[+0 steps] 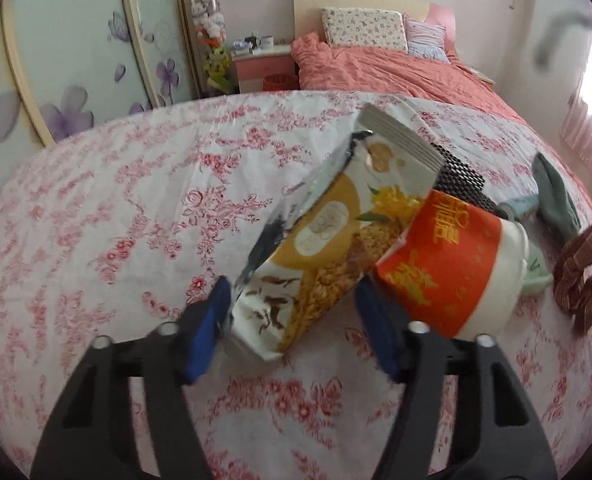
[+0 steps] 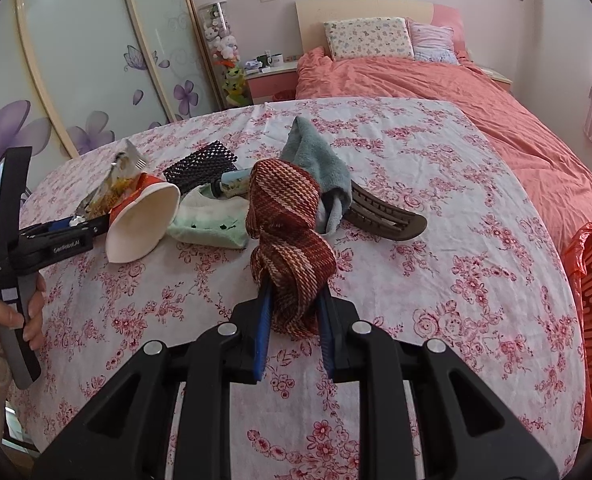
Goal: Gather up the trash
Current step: 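Grasp the snack wrapper with the left tool and lift it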
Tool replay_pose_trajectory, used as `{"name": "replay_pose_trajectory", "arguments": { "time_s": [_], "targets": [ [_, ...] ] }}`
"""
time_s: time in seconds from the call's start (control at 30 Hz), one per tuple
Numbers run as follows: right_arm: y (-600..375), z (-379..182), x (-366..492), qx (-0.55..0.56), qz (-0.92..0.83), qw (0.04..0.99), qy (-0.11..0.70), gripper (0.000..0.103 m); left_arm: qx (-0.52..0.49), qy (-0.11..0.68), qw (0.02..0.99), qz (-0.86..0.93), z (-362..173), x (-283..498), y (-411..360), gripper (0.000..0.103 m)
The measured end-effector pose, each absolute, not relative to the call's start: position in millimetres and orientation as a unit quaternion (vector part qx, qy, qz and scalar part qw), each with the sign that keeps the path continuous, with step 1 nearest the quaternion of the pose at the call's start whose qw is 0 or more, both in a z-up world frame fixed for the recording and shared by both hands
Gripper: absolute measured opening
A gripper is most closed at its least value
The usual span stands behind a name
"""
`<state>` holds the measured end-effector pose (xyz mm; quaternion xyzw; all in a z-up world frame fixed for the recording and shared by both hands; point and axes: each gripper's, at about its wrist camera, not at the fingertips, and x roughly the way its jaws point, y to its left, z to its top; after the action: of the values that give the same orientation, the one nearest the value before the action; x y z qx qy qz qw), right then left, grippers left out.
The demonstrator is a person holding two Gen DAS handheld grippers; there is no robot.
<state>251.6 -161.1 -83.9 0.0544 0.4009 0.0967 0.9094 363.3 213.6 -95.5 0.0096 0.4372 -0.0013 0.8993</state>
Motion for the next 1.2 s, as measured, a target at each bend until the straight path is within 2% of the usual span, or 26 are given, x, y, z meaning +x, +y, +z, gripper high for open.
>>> {"name": "replay_pose_trajectory", "arguments": {
  "time_s": [0.4, 0.47, 0.53, 0.57, 0.6, 0.8, 0.87, 1.2],
  "targets": [
    [-163.9, -87.6, 264.4, 0.082, 0.096, 0.908, 0.399, 0.022, -0.038, 0.443, 0.895, 0.033, -97.9, 379.7, 234.2, 0.06],
    [-162.3, -89.9, 266.1, 0.078, 0.096, 0.908, 0.401, 0.022, -0.037, 0.441, 0.896, 0.039, -97.3, 379.3, 235.0, 0.055],
    [-161.9, -89.8, 263.8, 0.076, 0.097, 0.909, 0.399, 0.017, -0.044, 0.438, 0.897, 0.04, -96.4, 377.7, 237.4, 0.052],
    [-161.6, -89.0, 262.4, 0.074, 0.098, 0.91, 0.396, 0.016, -0.044, 0.438, 0.897, 0.043, -96.3, 376.8, 238.4, 0.04],
    [-160.9, -88.2, 261.6, 0.075, 0.099, 0.91, 0.395, 0.013, -0.041, 0.436, 0.898, 0.048, -96.1, 375.4, 239.0, 0.038],
    [-163.9, -78.4, 256.1, 0.082, 0.102, 0.915, 0.381, 0.011, -0.054, 0.432, 0.899, 0.054, -95.7, 372.6, 245.2, 0.04],
    [-166.0, -75.2, 253.7, 0.081, 0.102, 0.917, 0.376, 0.011, -0.055, 0.429, 0.9, 0.056, -94.9, 372.1, 245.1, 0.033],
    [-189.1, -43.9, 241.5, 0.094, 0.093, 0.932, 0.336, 0.01, -0.069, 0.396, 0.914, 0.059, -65.0, 339.2, 247.6, 0.029]
  ]
}}
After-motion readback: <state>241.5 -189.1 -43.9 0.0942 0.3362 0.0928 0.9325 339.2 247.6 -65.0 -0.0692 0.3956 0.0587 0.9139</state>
